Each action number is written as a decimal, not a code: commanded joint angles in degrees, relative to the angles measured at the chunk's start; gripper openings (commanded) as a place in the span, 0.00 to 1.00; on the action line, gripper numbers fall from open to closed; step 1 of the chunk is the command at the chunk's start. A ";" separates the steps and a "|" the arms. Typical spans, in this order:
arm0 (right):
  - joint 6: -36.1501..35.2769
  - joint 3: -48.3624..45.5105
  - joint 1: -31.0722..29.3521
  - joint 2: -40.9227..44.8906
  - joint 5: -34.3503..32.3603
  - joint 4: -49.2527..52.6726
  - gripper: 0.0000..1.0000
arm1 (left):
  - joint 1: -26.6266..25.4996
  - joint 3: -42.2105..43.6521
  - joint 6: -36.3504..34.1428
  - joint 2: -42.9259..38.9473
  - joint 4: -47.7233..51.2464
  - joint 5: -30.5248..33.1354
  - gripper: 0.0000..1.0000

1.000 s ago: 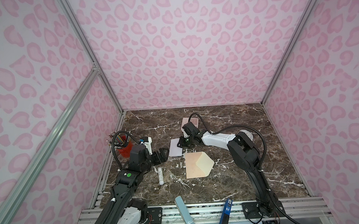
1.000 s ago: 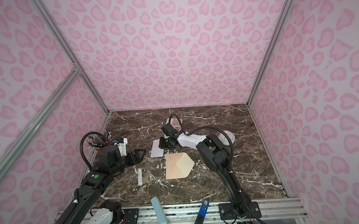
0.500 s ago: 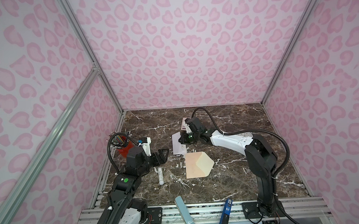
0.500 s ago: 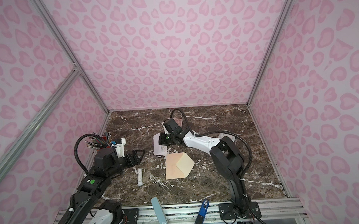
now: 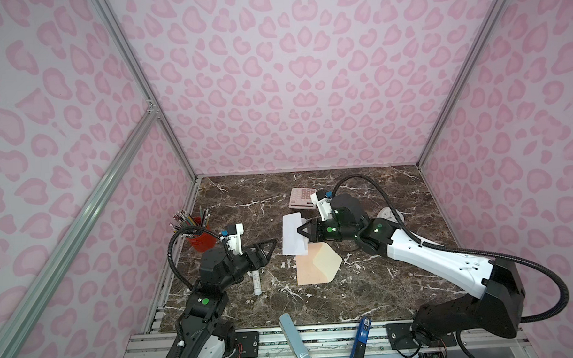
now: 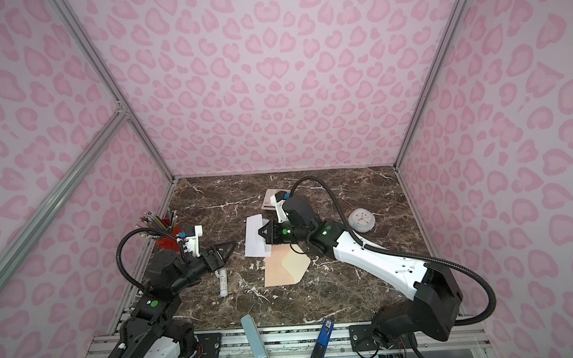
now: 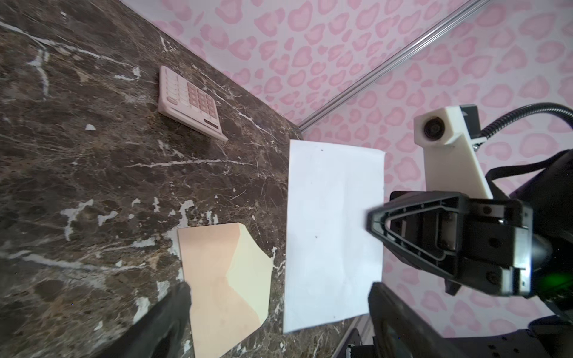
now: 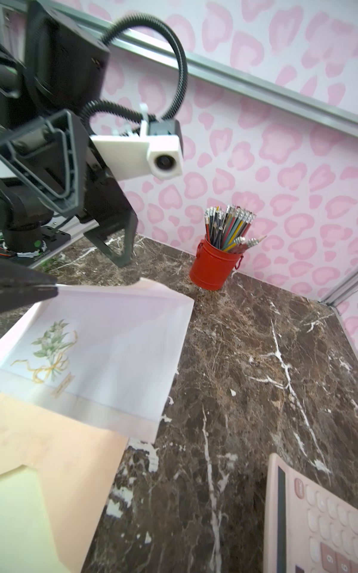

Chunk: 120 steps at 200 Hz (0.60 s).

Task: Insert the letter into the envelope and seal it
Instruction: 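Lift the folded letter with the right gripper toward the left gripper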

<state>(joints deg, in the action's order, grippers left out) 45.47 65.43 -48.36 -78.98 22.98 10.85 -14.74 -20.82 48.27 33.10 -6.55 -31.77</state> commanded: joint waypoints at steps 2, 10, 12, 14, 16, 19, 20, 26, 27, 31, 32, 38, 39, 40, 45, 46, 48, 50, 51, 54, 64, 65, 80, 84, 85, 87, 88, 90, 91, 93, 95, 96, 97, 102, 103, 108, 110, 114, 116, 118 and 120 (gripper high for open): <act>1.17 -1.86 -0.72 3.23 0.89 0.37 0.02 | -0.33 0.76 6.69 1.62 -14.98 -4.54 0.91; 1.60 -2.57 -0.88 4.36 1.02 0.08 0.02 | -0.53 0.73 7.60 3.02 -16.79 -5.37 0.90; 1.74 -2.76 -0.93 4.65 1.10 -0.05 0.02 | -0.66 0.79 7.86 3.37 -17.35 -5.64 0.90; 1.84 -2.89 -0.94 4.92 1.21 -0.18 0.02 | -0.75 0.85 8.17 3.72 -17.91 -5.88 0.90; 1.95 -3.04 -0.95 5.14 1.30 -0.32 0.02 | -0.86 0.82 8.40 4.08 -18.49 -6.14 0.89; 2.10 -3.25 -1.02 5.49 1.36 -0.43 0.02 | -1.04 0.85 8.82 4.60 -19.38 -6.41 0.89; 2.18 -3.36 -1.03 5.63 1.36 -0.54 0.02 | -1.15 0.86 8.93 4.78 -19.73 -6.48 0.89; 2.47 -3.73 -1.04 6.20 1.51 -0.90 0.02 | -1.90 0.89 9.61 5.53 -21.22 -6.80 0.88; 2.53 -3.82 -1.04 6.25 1.53 -0.96 0.02 | -1.97 0.88 9.72 5.64 -21.49 -6.81 0.87; 2.72 -4.05 -0.99 6.61 1.61 -1.20 0.02 | -2.50 0.91 9.89 6.16 -22.48 -6.85 0.87; 2.75 -4.11 -1.06 6.67 1.62 -1.23 0.02 | -2.62 0.84 9.95 6.26 -22.64 -6.83 0.87; 3.01 -4.46 -1.09 7.03 1.73 -1.56 0.02 | -3.53 0.65 10.08 6.94 -23.41 -6.69 0.86; 3.07 -4.49 -1.10 7.06 1.81 -1.59 0.02 | -3.67 0.54 10.08 7.05 -23.51 -6.67 0.86; 3.10 -4.55 -1.11 7.12 1.85 -1.61 0.02 | -3.87 0.48 10.00 7.14 -23.55 -6.61 0.86; 3.38 -4.76 -1.12 7.33 2.00 -1.80 0.02 | -4.63 0.14 9.73 7.60 -23.64 -6.30 0.85; 3.39 -4.82 -1.12 7.34 2.03 -1.84 0.02 | -4.83 0.02 9.69 7.73 -23.67 -6.25 0.85; 3.50 -4.84 -1.10 7.41 2.10 -1.92 0.02 | -5.22 -0.11 9.53 7.93 -23.51 -6.17 0.85; 3.53 -4.95 -1.12 7.47 2.14 -2.01 0.02 | -5.45 -0.28 9.35 8.12 -23.45 -6.02 0.85; 3.55 -4.96 -1.08 7.50 2.19 -2.03 0.02 | -5.64 -0.36 9.28 8.21 -23.35 -5.93 0.85; 3.70 -4.99 -1.12 7.57 2.36 -2.18 0.02 | -6.12 -0.63 8.91 8.50 -23.10 -5.67 0.85; 3.83 -5.18 -1.29 7.78 2.69 -2.57 0.02 | -7.35 -1.12 8.37 9.74 -22.68 -4.94 0.84; 3.83 -5.16 -1.34 7.78 2.69 -2.58 0.02 | -7.46 -1.14 8.35 9.90 -22.66 -4.87 0.84; 3.79 -5.44 -1.48 8.12 3.04 -2.93 0.02 | -8.78 -1.56 7.67 11.83 -22.64 -4.32 0.80; 3.70 -5.43 -1.43 8.14 3.13 -2.91 0.02 | -9.12 -1.67 7.48 12.31 -22.64 -4.23 0.78; 3.68 -5.46 -1.41 8.14 3.13 -2.92 0.02 | -9.19 -1.68 7.51 12.41 -22.64 -4.20 0.78; 3.69 -5.48 -1.44 8.14 3.08 -2.89 0.02 | -9.41 -1.66 7.47 12.60 -22.77 -4.18 0.77; 3.63 -5.48 -1.46 8.14 3.10 -2.83 0.02 | -9.51 -1.63 7.42 12.73 -22.83 -4.14 0.76; 3.58 -5.49 -1.47 8.14 3.05 -2.74 0.02 | -9.62 -1.67 7.44 12.92 -23.08 -4.10 0.76; 3.53 -5.53 -1.47 8.14 3.09 -2.75 0.03 | -9.75 -1.59 7.45 13.02 -23.16 -4.05 0.75; 3.49 -5.54 -1.43 8.16 3.00 -2.67 0.03 | -9.97 -1.57 7.45 13.12 -23.47 -4.01 0.75; 3.42 -5.54 -1.42 8.17 3.03 -2.66 0.03 | -10.18 -1.50 7.56 13.30 -23.72 -3.96 0.74; 3.41 -5.60 -1.45 8.20 2.99 -2.58 0.03 | -10.24 -1.50 7.59 13.35 -23.88 -3.94 0.74; 3.36 -5.63 -1.42 8.17 2.97 -2.58 0.03 | -10.23 -1.46 7.61 13.41 -23.96 -3.88 0.74; 3.36 -5.72 -1.38 8.14 2.88 -2.50 0.03 | -10.60 -1.42 7.79 13.63 -24.50 -3.75 0.72; 3.33 -5.78 -1.39 8.10 2.82 -2.50 0.03 | -10.63 -1.42 7.75 13.64 -24.53 -3.70 0.72; 3.31 -5.86 -1.36 8.22 2.90 -2.58 0.03 | -10.95 -1.41 7.75 13.93 -24.76 -3.54 0.69; 3.31 -6.06 -1.38 8.16 2.87 -2.65 0.03 | -10.99 -1.42 7.72 13.94 -24.75 -3.53 0.69; 3.37 -6.25 -1.39 8.12 2.94 -2.83 0.03 | -11.13 -1.44 7.61 14.11 -24.79 -3.41 0.67; 3.39 -6.29 -1.32 8.14 2.94 -2.89 0.03 | -11.30 -1.47 7.58 14.17 -24.76 -3.39 0.66; 3.39 -6.44 -1.31 8.14 2.99 -2.93 0.03 | -11.28 -1.54 7.55 14.18 -24.70 -3.39 0.65; 3.44 -6.52 -1.30 8.14 2.98 -2.98 0.03 | -11.32 -1.65 7.50 14.23 -24.67 -3.39 0.64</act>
<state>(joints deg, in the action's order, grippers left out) 48.90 59.94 -49.76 -70.89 25.50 10.09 -25.30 -21.80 56.45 46.81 -27.09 -35.77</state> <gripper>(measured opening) 0.048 0.681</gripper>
